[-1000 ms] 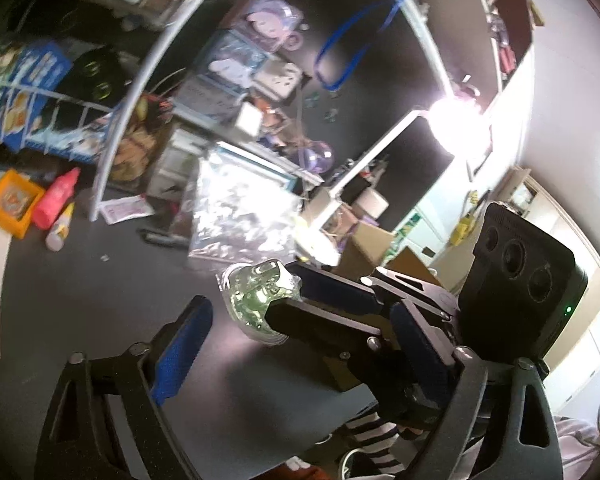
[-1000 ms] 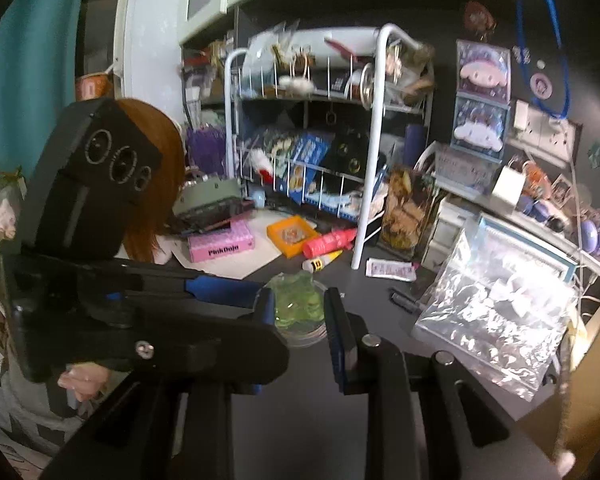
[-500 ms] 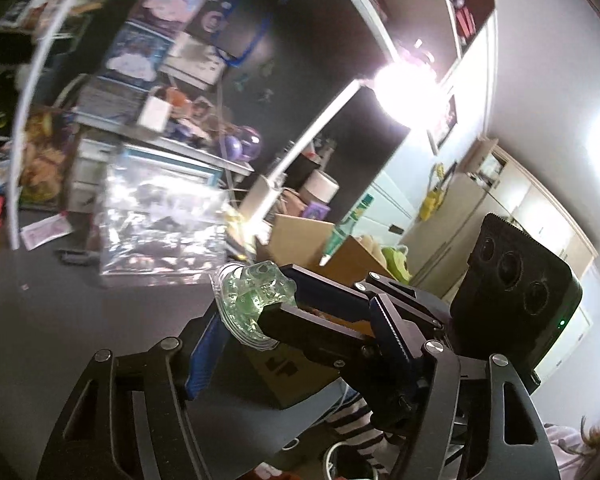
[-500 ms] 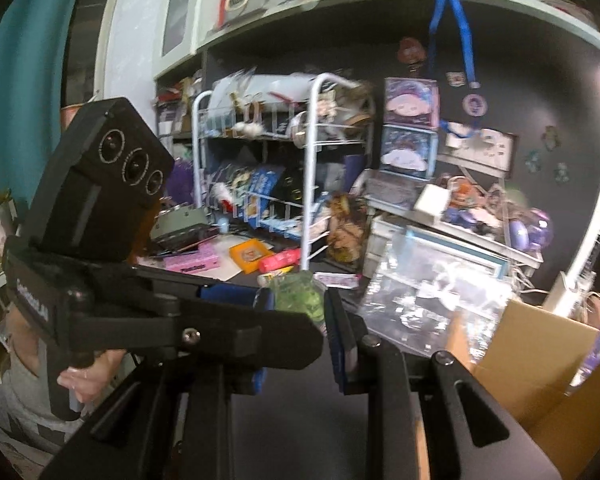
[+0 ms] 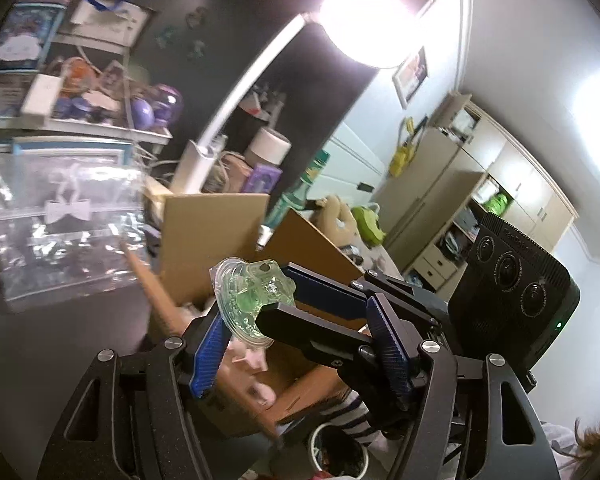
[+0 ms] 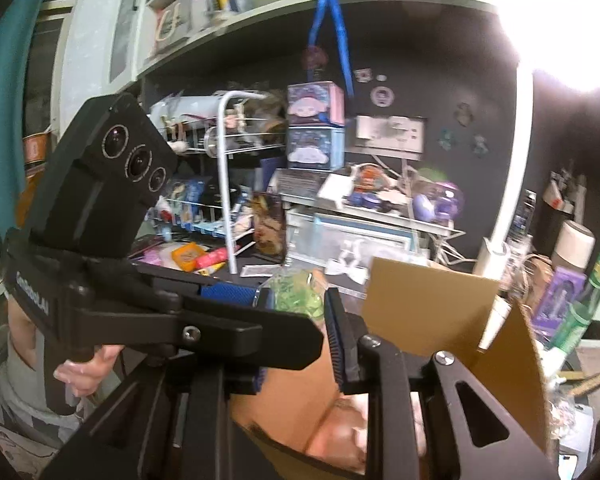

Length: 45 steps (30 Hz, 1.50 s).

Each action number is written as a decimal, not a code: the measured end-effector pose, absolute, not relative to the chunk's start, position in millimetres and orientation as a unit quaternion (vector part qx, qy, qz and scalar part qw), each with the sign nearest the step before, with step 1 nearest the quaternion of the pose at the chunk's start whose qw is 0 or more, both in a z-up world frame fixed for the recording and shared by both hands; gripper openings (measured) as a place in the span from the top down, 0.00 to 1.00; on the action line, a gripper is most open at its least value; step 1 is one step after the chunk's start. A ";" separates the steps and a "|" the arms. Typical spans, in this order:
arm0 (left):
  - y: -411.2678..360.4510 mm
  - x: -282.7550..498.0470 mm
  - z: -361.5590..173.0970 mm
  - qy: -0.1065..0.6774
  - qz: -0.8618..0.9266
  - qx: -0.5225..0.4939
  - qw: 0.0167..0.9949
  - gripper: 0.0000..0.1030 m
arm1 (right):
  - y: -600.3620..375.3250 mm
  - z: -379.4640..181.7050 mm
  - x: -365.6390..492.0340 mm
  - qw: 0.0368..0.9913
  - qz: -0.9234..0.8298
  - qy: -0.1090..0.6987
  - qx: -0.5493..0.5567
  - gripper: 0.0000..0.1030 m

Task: Organize objects
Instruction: 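Carry the green cup over the box and open the left gripper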

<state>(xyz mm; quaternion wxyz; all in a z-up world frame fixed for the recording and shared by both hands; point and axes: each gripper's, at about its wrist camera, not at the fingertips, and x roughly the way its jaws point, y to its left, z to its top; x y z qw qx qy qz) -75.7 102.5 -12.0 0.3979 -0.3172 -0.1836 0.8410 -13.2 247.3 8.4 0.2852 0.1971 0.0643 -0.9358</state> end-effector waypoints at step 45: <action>123.8 -82.8 -9.6 -0.106 0.876 -0.328 0.338 0.24 | 284.6 -3.8 -18.6 0.230 -0.943 0.069 0.231 0.64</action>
